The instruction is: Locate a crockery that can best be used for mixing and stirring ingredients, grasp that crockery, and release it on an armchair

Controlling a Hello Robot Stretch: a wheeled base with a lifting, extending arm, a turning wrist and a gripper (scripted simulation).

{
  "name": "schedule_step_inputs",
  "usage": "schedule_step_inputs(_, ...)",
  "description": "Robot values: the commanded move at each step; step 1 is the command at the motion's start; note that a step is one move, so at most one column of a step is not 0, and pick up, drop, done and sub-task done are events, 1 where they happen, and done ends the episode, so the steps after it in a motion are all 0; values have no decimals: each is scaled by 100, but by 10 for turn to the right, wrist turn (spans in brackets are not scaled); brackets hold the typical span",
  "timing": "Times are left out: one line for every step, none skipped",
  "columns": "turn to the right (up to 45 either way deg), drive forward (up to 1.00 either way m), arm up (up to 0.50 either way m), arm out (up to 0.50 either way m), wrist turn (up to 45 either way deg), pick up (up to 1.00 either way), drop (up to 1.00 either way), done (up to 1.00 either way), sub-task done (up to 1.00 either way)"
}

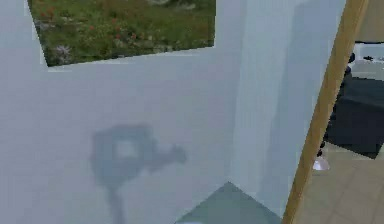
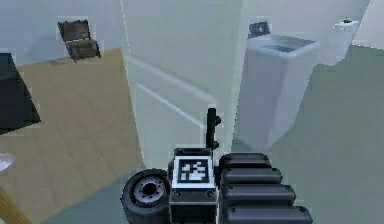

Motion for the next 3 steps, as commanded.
schedule_step_inputs(450,0,0,0,0,0,0,0,0)
schedule_step_inputs(90,0,0,0,0,0,0,0,0)
schedule_step_inputs(0,100,0,0,0,0,0,0,0)
